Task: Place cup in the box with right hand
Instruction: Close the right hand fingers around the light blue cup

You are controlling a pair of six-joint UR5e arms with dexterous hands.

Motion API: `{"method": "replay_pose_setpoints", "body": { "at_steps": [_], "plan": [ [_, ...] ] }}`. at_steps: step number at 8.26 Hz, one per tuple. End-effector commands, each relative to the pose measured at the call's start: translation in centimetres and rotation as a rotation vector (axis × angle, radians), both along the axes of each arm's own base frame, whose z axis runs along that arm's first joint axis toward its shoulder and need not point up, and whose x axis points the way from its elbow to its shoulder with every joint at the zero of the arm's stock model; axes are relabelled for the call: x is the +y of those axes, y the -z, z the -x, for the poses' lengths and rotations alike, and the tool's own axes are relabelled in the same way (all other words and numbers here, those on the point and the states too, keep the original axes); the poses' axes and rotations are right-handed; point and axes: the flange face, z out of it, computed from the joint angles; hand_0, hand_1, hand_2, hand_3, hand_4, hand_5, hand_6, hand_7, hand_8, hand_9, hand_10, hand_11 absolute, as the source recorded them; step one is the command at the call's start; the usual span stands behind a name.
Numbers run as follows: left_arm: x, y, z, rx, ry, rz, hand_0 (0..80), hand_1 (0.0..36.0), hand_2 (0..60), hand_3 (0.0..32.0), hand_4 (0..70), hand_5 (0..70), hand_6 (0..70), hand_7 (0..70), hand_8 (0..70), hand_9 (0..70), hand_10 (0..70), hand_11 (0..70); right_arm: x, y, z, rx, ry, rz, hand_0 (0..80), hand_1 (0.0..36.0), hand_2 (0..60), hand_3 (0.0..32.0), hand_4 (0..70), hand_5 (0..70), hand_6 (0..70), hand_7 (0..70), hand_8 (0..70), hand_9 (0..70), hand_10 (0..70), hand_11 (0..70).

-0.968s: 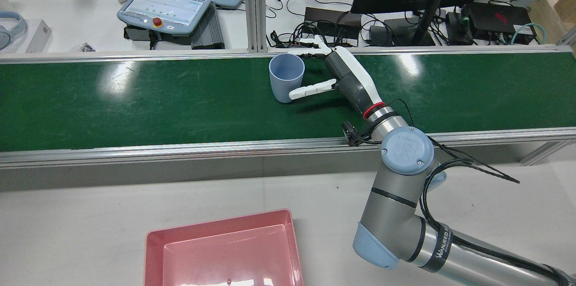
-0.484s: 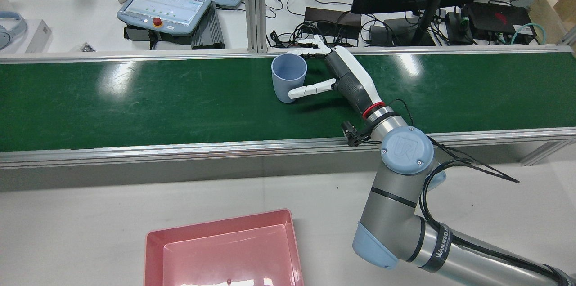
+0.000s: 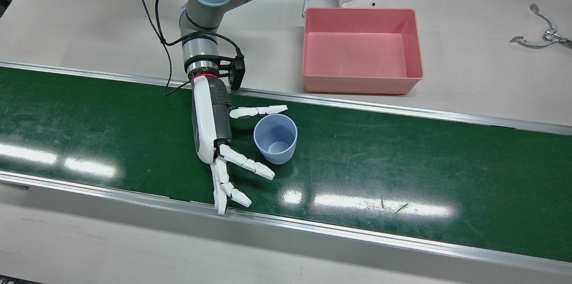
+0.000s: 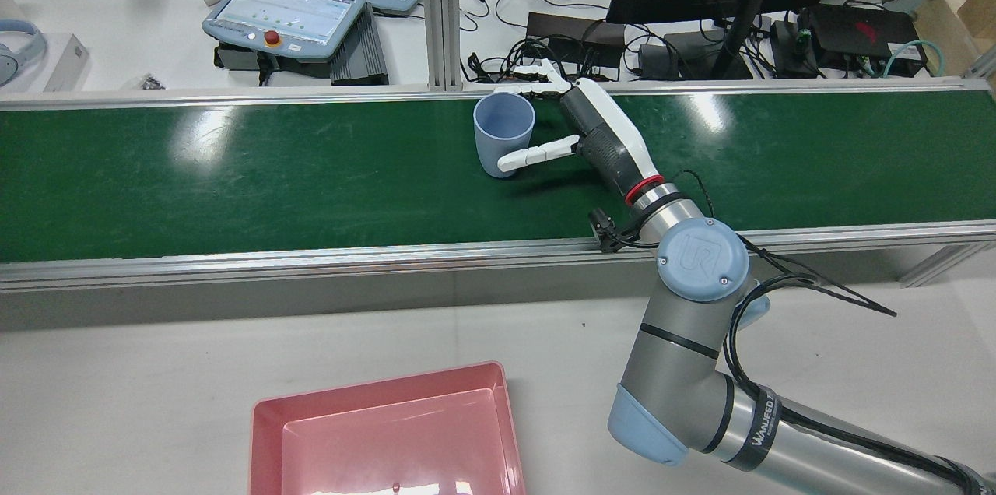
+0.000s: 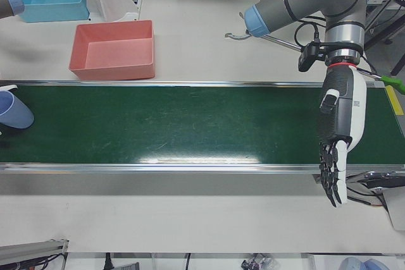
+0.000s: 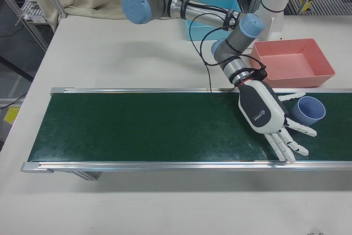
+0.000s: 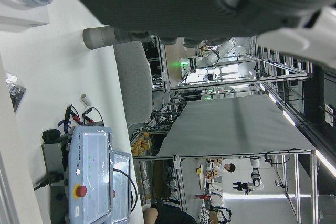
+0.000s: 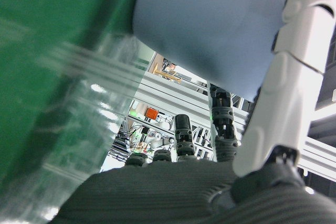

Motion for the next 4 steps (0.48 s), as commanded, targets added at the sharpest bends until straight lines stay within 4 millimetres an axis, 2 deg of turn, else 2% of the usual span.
{"method": "replay_pose_setpoints", "body": {
  "at_steps": [1,4],
  "plan": [
    [-0.01,0.01,0.0,0.0,0.0,-0.001,0.0,0.0,0.0,0.0,0.0,0.0,0.0,0.0,0.0,0.0,0.0,0.0,-0.03,0.01,0.04,0.001,0.0,0.0,53.1,14.9,3.1,0.0,27.1,4.6,5.7,26.7,0.1,3.9,0.5,2.5],
    [0.0,0.01,0.09,0.0,0.002,-0.001,0.0,0.0,0.0,0.0,0.0,0.0,0.0,0.0,0.0,0.0,0.0,0.0,0.04,0.17,0.11,-0.002,0.001,-0.002,53.3,14.6,2.5,0.0,29.9,4.5,6.4,28.3,0.2,4.2,1.3,3.5]
  ]
}}
